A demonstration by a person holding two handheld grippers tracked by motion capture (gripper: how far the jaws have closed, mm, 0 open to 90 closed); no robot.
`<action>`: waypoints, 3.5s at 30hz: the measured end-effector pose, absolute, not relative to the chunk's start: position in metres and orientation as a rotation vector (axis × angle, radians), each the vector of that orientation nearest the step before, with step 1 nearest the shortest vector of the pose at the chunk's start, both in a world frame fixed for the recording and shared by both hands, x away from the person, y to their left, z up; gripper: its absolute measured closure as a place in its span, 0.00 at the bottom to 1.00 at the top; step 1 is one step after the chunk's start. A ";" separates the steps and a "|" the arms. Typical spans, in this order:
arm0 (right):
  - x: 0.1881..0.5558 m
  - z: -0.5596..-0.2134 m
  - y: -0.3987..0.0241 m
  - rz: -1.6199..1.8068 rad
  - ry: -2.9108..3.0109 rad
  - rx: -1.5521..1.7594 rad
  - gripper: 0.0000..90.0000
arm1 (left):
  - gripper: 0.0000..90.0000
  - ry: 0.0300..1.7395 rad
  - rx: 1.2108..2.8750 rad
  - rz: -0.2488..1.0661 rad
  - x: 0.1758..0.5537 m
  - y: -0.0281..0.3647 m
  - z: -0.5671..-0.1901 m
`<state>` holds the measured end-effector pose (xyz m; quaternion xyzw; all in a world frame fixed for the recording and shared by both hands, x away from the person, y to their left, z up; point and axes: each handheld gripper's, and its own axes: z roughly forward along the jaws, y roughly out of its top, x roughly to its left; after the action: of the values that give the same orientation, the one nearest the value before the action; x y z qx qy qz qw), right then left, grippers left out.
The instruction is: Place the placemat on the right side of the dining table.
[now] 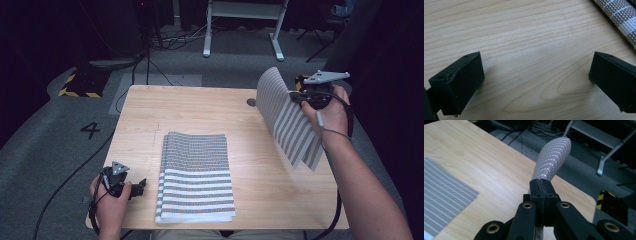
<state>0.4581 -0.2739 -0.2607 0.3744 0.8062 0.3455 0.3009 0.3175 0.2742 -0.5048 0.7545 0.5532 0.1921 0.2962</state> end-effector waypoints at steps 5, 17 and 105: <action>0.464 -0.265 -0.300 0.829 2.074 1.025 1.00 | 0.00 1.471 2.006 0.513 0.317 0.274 -0.505; 0.457 -0.305 -0.285 0.664 2.171 0.860 1.00 | 0.00 1.472 2.006 0.513 0.318 0.274 -0.505; 0.316 -0.382 -0.204 0.994 2.554 0.744 0.97 | 0.00 1.475 2.002 0.513 0.317 0.274 -0.505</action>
<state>0.3155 -0.2041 -0.3817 0.2590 0.8891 0.3461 0.1502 0.3173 0.2738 -0.5049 0.7530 0.5547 0.1930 0.2966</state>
